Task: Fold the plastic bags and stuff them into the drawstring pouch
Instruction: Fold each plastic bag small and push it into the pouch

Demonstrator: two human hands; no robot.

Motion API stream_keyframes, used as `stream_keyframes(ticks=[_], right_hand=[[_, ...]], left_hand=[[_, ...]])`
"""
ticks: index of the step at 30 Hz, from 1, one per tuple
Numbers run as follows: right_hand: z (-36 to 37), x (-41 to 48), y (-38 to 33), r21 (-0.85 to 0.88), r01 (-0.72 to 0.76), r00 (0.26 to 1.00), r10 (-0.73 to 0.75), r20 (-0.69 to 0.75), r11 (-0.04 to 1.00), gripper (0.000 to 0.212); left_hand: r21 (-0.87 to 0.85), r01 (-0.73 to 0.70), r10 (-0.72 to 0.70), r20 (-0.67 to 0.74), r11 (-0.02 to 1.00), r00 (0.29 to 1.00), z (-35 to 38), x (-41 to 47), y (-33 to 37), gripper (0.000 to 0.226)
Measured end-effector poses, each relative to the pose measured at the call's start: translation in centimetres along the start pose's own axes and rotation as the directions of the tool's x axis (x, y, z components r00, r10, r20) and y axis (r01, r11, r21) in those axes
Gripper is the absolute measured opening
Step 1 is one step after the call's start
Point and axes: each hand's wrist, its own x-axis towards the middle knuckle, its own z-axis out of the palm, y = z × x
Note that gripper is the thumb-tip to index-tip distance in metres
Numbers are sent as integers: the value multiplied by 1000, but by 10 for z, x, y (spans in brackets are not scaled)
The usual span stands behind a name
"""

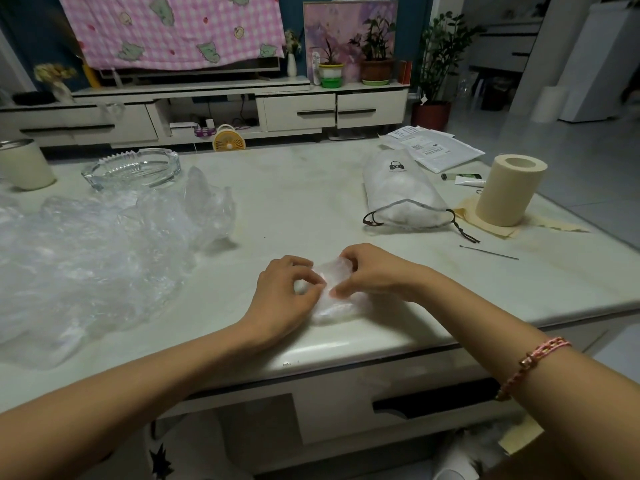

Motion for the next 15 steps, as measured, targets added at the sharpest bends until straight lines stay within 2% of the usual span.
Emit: stream_keyframes(ticks=[1,4,5,7,10,13,15], right_hand=[[1,0,0,4,4,1000,-4,-3,1000,21],[2,-1,0,65,38,999,-36,-21,997,18],[2,-2,1,96,63,998,-60,-38,993,18],[1,-3,2,176,101,993,-88,-82,979,19],[-1,-4,7,333,97,990,-56,-131,938,18],[0,-6,11,515,75,990,0,-143,854,9],[3,-6,12,652,60,992,30,-126,756,20]], left_hand=[[-6,0,0,-7,1000,1000,1,0,1,15],[-98,35,-36,-12,995,999,-1,-2,3,48],[-107,45,-46,-7,993,999,-2,-2,5,52],[-104,54,-54,6,993,999,-2,-2,6,42],[-279,92,-96,-1,956,995,-5,1,15,13],[-503,184,-175,65,844,982,-8,8,25,15],[-619,272,-247,128,736,960,-8,11,32,19]])
